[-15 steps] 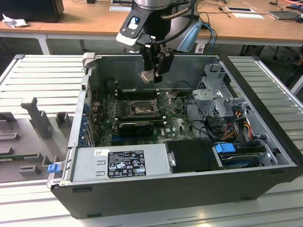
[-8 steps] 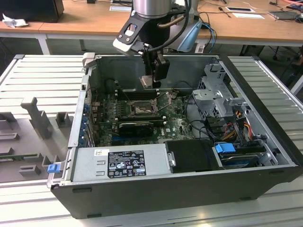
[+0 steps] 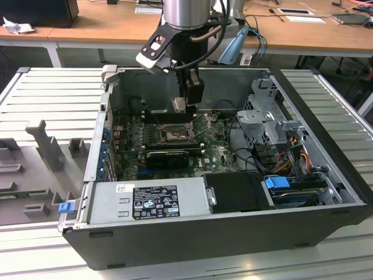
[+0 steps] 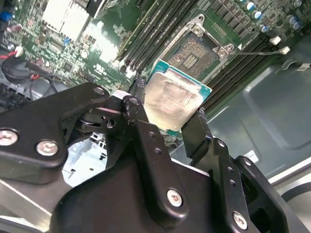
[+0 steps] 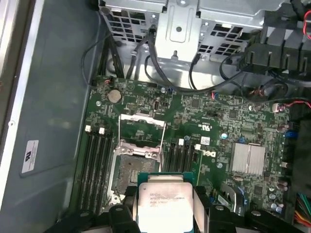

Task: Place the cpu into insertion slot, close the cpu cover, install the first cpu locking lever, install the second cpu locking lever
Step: 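Place the cpu into insertion slot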

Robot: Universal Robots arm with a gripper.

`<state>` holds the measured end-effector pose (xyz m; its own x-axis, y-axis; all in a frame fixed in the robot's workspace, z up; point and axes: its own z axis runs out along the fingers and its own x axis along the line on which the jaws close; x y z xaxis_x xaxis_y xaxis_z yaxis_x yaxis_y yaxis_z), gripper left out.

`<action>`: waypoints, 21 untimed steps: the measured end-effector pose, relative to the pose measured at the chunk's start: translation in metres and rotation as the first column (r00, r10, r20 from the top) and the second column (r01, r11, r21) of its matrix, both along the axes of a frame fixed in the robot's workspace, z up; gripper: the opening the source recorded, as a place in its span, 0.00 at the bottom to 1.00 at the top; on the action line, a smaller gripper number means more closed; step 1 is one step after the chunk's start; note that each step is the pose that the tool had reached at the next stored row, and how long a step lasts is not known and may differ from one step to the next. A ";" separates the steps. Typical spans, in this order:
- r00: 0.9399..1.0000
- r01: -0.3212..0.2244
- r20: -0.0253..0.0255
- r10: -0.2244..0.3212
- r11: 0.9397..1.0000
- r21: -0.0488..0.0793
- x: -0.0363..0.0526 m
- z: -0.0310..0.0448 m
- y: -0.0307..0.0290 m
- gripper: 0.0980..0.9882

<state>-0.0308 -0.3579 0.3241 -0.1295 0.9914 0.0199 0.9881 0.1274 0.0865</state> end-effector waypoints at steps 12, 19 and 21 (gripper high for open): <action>0.983 0.181 -0.004 -0.181 0.983 0.000 0.0000 -0.0181 0.0000 0.50; 0.980 0.198 -0.003 -0.198 0.980 -0.002 0.0000 -0.0294 0.0000 0.50; 0.980 0.198 -0.003 -0.198 0.980 -0.003 -0.0001 -0.0322 0.0000 0.50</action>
<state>-0.0308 -0.3579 0.2919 0.0695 0.9974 0.0175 0.9940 -0.0707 0.0830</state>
